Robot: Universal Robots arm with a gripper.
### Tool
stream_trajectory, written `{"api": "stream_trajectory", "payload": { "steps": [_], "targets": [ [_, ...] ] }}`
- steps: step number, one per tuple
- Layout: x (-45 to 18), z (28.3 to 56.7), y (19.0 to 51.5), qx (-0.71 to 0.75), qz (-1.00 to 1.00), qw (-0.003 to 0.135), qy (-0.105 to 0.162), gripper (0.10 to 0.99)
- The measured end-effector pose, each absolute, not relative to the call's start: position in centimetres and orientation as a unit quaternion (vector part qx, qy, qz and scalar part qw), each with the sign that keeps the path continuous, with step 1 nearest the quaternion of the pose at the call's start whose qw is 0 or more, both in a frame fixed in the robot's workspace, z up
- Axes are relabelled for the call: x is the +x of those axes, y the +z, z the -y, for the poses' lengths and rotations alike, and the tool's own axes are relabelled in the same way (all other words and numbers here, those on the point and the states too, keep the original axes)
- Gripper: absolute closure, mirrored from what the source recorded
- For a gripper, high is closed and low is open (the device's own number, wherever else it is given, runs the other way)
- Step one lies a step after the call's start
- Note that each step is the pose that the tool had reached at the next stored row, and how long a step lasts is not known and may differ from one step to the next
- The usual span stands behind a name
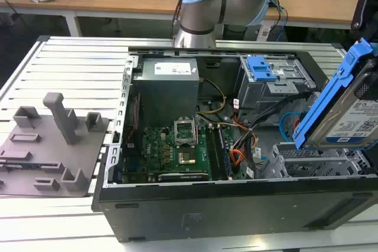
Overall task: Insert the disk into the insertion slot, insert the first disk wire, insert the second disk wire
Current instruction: 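Insert the disk into the insertion slot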
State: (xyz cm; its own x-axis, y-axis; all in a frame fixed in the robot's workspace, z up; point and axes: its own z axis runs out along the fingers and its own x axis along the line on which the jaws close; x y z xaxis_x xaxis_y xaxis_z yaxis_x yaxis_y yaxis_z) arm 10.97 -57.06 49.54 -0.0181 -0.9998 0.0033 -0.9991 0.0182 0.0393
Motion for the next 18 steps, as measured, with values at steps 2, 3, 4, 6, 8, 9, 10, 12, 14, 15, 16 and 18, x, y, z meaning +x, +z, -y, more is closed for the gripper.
{"api": "stream_trajectory", "payload": {
  "steps": [2,3,4,6,8,9,10,12,14,15,16,18],
  "targets": [
    [11.0,57.1,49.4,0.701,0.713,0.015,-0.013,0.722],
    [11.0,57.1,49.3,0.701,0.713,0.015,-0.013,0.722],
    [11.0,57.1,49.1,0.701,0.713,0.015,-0.013,0.722],
    [11.0,57.1,48.9,0.701,0.713,0.015,-0.013,0.722],
    [11.0,57.1,48.7,0.701,0.713,0.015,-0.013,0.722],
    [11.0,57.1,48.5,0.701,0.713,0.015,-0.013,0.722],
    [11.0,57.1,48.4,0.701,0.713,0.015,-0.013,0.722],
    [11.0,57.1,47.8,0.701,0.713,0.015,-0.013,0.722],
    [11.0,57.1,47.4,0.701,0.713,0.015,-0.013,0.722],
    [11.0,57.1,47.3,0.701,0.713,0.015,-0.013,0.722],
    [11.0,57.1,47.2,0.701,0.713,0.015,-0.013,0.722],
    [11.0,57.1,47.1,0.701,0.713,0.015,-0.013,0.722]
  ]
}}
